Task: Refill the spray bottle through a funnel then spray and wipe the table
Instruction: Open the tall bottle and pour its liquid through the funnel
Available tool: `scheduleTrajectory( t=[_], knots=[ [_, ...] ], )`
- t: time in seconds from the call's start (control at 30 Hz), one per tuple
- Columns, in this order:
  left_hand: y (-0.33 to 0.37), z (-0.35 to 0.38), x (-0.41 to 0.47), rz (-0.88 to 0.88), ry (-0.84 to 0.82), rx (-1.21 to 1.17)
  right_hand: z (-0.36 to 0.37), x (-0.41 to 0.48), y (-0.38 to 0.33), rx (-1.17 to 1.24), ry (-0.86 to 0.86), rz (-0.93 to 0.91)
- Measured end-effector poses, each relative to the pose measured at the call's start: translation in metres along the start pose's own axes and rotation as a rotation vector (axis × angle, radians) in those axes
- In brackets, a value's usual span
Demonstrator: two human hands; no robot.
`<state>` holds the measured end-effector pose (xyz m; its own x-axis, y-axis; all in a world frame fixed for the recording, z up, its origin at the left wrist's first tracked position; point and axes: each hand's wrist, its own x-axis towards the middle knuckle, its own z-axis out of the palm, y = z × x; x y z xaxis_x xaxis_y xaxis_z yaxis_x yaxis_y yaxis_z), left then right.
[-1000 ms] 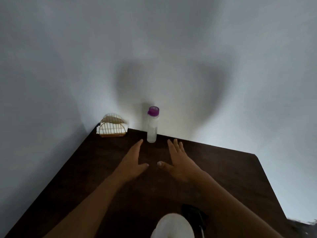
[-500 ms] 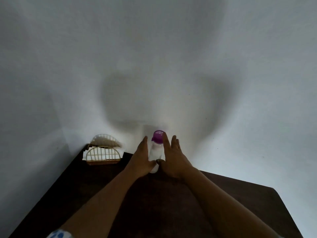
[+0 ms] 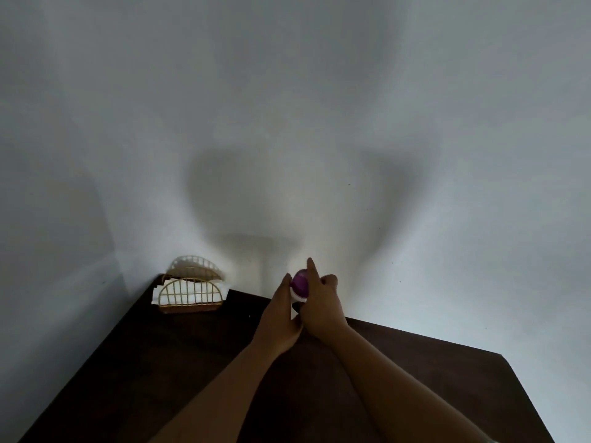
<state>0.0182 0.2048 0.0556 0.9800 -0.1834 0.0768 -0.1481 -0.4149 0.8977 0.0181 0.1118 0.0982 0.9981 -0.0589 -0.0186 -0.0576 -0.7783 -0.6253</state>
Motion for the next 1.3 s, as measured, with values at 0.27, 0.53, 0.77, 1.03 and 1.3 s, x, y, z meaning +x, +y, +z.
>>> scheduleTrajectory(
  t=[0.27,0.53,0.77,1.03,1.3],
  knots=[
    [0.03,-0.003,-0.073,0.028,-0.016,0.078,-0.025,-0.071,-0.014,-0.079,0.031,-0.077],
    [0.111,-0.05,-0.166,0.262,0.22,-0.046,-0.11,-0.165,-0.087,-0.144,-0.026,-0.391],
    [0.175,-0.066,-0.242,0.378,0.39,-0.031,-0.18,-0.251,-0.138,-0.21,-0.188,-0.626],
    [0.201,-0.057,-0.319,0.306,0.413,-0.184,-0.199,-0.326,-0.146,-0.413,-0.292,-0.896],
    [0.211,-0.018,-0.369,0.272,0.284,-0.238,-0.209,-0.374,-0.105,-0.353,-0.4,-0.874]
  ],
)
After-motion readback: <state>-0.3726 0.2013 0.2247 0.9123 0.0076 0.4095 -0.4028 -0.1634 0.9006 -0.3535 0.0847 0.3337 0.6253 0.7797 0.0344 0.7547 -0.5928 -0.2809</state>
